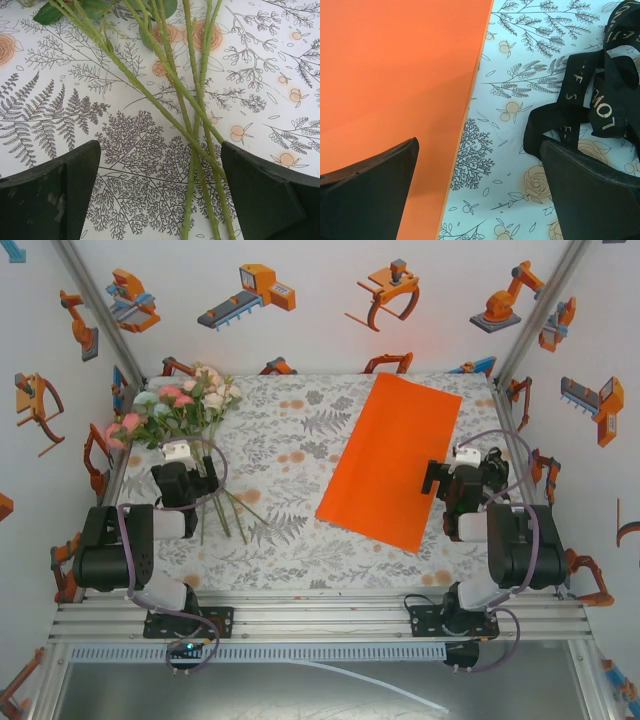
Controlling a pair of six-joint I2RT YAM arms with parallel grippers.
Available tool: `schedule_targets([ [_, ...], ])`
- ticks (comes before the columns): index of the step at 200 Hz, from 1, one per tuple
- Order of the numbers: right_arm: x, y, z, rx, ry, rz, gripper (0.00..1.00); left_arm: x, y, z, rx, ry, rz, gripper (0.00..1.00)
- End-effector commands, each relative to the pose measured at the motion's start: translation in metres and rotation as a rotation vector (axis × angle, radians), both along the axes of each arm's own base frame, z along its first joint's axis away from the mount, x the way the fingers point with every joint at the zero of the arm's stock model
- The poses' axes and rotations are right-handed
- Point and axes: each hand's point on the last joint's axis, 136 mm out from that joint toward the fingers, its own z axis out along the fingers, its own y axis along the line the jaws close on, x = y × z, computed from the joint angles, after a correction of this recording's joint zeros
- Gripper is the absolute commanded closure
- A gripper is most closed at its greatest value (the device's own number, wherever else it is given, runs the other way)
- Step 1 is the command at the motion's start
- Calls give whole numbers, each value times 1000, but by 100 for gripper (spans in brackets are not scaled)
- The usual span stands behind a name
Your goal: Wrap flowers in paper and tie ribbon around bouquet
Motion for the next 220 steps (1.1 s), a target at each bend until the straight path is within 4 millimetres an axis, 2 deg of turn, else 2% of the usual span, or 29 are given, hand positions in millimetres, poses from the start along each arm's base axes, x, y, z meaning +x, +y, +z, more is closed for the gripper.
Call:
schedule_targets([
  [1, 10, -2, 15, -5, -53, 1, 1, 4, -2, 6, -4, -17, -10, 3],
  [189, 8, -2, 19, 1, -62, -1, 1, 3, -2, 6, -7, -16, -13, 3],
  [212, 5, -7, 32, -4, -67, -33, 1, 5, -3, 12, -5, -11, -17, 3],
  [220, 2, -9, 47, -6, -89, -40, 1, 5, -3, 18, -1, -3, -18, 3],
])
